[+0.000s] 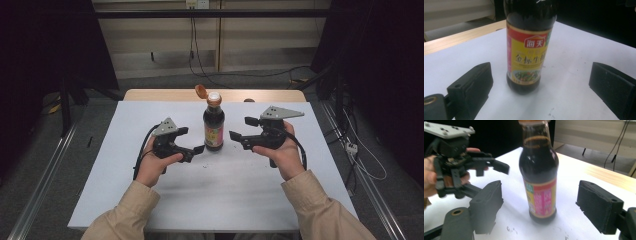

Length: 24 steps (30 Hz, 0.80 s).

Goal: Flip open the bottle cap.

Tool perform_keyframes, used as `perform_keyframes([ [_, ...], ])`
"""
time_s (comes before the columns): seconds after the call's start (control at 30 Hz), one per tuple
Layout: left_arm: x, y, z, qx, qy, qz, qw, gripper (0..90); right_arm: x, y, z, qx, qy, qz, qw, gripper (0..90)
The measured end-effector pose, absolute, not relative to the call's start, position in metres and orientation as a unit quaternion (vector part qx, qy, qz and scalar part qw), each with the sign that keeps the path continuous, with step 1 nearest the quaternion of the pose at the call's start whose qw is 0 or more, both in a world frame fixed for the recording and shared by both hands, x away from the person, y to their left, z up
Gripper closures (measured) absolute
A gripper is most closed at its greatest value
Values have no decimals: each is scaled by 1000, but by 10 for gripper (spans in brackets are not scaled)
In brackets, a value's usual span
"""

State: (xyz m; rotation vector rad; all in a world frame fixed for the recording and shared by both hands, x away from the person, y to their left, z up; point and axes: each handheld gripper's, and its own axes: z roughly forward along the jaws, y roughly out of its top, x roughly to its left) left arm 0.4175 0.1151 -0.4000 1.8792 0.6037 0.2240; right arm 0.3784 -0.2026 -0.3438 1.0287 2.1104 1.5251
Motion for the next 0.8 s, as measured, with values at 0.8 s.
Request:
perform_keyframes([
  [0.8, 397, 144, -412, 802, 249, 100, 534, 48, 353, -228, -385, 375, 739, 533, 171, 200],
])
